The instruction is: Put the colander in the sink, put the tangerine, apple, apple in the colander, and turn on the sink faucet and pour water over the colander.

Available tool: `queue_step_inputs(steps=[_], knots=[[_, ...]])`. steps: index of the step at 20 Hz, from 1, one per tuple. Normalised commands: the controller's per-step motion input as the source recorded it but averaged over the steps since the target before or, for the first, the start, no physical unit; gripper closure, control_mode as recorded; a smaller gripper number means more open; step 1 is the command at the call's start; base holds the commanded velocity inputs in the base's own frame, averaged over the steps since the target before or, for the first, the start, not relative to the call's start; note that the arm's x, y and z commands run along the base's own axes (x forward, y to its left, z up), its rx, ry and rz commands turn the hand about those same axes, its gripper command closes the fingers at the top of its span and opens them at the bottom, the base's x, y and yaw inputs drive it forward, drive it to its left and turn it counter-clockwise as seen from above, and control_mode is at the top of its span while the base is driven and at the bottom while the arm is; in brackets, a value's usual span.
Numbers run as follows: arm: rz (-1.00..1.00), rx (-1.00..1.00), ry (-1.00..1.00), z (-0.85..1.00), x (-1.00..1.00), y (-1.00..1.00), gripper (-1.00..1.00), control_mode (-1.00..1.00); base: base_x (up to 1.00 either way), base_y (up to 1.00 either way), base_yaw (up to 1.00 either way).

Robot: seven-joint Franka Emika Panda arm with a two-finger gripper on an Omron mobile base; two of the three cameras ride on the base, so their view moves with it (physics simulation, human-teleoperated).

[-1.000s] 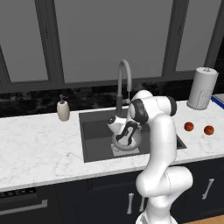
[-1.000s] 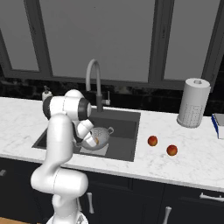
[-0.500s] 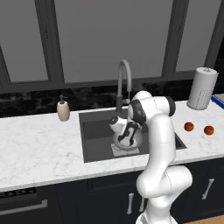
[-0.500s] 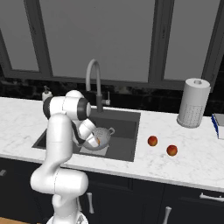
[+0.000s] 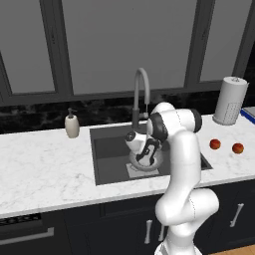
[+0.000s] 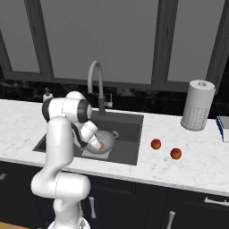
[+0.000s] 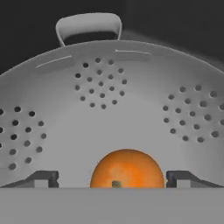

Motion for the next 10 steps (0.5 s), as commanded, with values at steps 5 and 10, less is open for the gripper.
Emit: queue_step_inputs(steps=[5,10], knots=[[0.11,-0.02,0.00,0.45,-0.09,0.19,-1.00,-1.00,0.00,0.00,0.00],[0.07,-0.05,0.00,0.76,-0.33,0.56,-1.00,-1.00,0.00,0.00,0.00]])
